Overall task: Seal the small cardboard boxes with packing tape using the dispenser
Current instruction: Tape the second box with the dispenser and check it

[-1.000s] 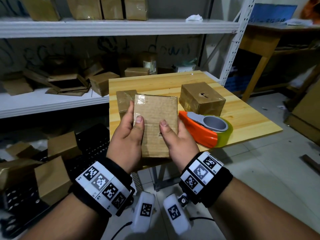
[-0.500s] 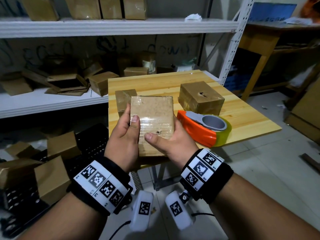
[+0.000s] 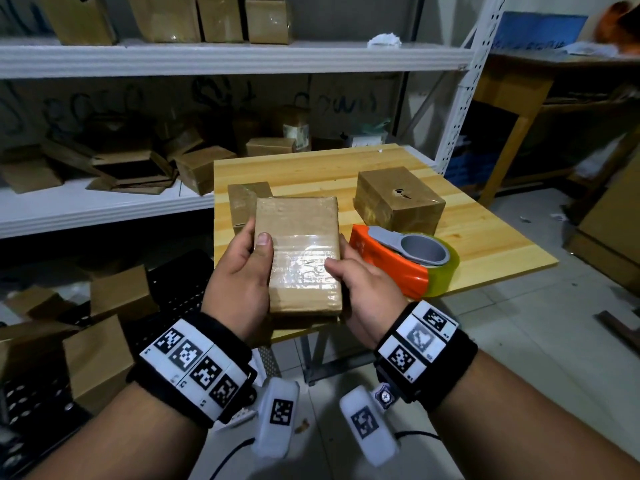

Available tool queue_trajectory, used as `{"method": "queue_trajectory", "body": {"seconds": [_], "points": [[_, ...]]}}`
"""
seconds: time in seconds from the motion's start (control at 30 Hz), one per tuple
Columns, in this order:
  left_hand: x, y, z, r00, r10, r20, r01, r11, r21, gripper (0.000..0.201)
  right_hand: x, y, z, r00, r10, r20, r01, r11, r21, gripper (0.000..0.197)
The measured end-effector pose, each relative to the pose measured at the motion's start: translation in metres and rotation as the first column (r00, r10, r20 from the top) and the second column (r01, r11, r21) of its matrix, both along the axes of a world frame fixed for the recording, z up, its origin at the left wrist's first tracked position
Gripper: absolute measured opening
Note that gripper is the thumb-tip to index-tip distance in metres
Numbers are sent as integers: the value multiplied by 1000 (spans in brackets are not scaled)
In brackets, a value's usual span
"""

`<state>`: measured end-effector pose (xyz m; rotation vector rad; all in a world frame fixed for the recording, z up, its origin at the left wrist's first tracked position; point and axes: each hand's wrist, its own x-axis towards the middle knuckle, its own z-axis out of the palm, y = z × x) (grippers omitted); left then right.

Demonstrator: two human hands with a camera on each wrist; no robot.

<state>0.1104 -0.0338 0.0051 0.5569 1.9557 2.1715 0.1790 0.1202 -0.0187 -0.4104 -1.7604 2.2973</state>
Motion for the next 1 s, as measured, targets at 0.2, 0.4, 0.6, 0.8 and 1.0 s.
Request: {"method": "queue_trajectory", "body": {"seconds": [0.2, 0.4, 0.6, 0.8, 1.0], "points": [[-3, 0, 5, 982, -121, 144, 120, 993, 16, 57, -6, 5, -3, 991, -123, 45, 119, 990, 70, 85], [-1, 0, 2, 986, -141, 94, 145, 989, -36, 83, 1, 15, 9, 992, -127, -19, 128, 982, 135, 58], [3, -2, 3, 988, -157, 13, 158, 985, -70, 100, 7, 28, 16, 994, -113, -5, 112, 976, 188, 19], [-3, -3, 5, 992, -47, 119, 42, 998, 52, 89, 12, 29, 21, 997, -71, 35, 60, 968, 246, 25], [-7, -2, 6, 972, 38, 233, -49, 998, 39, 68, 19, 31, 40, 970, -241, -19, 231, 902, 363, 19]]}}
